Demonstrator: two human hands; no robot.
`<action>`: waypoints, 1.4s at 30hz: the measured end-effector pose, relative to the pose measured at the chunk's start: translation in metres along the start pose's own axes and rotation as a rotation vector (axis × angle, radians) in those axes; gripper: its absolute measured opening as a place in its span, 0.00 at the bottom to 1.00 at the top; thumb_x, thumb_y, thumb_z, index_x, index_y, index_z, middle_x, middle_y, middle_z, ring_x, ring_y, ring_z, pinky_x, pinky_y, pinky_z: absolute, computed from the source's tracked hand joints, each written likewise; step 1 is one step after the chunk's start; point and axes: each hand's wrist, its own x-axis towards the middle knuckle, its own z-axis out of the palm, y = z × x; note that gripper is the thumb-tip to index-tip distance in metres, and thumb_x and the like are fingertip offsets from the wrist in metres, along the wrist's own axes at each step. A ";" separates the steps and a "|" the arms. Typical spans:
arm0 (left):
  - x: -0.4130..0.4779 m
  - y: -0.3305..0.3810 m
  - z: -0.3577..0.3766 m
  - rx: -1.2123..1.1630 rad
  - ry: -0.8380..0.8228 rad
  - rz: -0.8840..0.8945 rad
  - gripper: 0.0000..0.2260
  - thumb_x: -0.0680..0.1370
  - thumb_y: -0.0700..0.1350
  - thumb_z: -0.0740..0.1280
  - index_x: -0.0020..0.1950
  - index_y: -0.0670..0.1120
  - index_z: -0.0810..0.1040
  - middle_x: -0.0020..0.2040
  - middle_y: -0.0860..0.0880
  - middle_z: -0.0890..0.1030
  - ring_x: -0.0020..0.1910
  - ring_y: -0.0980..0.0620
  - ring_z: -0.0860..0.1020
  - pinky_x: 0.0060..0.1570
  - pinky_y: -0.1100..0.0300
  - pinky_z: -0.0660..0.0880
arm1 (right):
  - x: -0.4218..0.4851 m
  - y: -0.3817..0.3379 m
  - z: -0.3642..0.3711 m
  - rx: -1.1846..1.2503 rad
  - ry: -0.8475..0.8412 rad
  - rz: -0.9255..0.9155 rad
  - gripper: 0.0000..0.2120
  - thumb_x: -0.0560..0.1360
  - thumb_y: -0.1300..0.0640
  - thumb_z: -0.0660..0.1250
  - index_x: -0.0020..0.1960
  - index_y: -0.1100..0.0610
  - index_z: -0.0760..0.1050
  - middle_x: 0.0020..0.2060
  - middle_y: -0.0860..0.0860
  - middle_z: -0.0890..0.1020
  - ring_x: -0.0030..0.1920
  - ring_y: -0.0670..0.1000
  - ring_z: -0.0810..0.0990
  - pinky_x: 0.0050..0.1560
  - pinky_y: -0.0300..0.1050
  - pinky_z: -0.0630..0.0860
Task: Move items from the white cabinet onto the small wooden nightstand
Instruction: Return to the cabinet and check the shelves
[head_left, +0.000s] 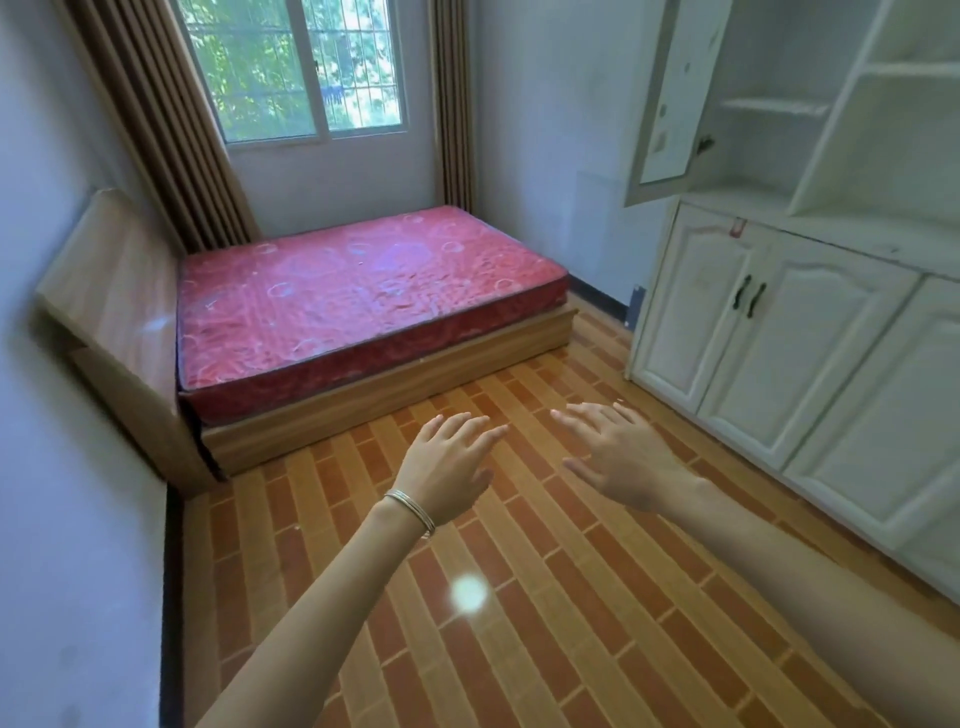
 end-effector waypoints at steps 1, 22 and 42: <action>0.012 0.003 0.003 -0.004 0.002 0.005 0.25 0.78 0.52 0.61 0.74 0.54 0.61 0.72 0.50 0.66 0.72 0.49 0.61 0.70 0.49 0.55 | 0.001 0.009 0.001 -0.007 0.012 -0.001 0.28 0.77 0.40 0.56 0.73 0.48 0.54 0.71 0.49 0.64 0.71 0.49 0.60 0.71 0.52 0.55; 0.304 0.041 0.051 -0.014 0.107 0.106 0.24 0.75 0.49 0.66 0.71 0.51 0.68 0.68 0.49 0.71 0.68 0.47 0.68 0.66 0.47 0.63 | 0.122 0.272 0.011 -0.054 0.034 0.003 0.25 0.76 0.43 0.59 0.71 0.48 0.63 0.68 0.51 0.70 0.68 0.53 0.67 0.68 0.54 0.61; 0.555 -0.129 0.088 -0.081 0.289 0.481 0.22 0.74 0.52 0.64 0.68 0.52 0.71 0.65 0.53 0.74 0.65 0.51 0.70 0.64 0.52 0.68 | 0.344 0.341 0.015 -0.028 0.235 0.093 0.26 0.73 0.41 0.53 0.67 0.51 0.67 0.63 0.51 0.75 0.63 0.53 0.73 0.64 0.56 0.68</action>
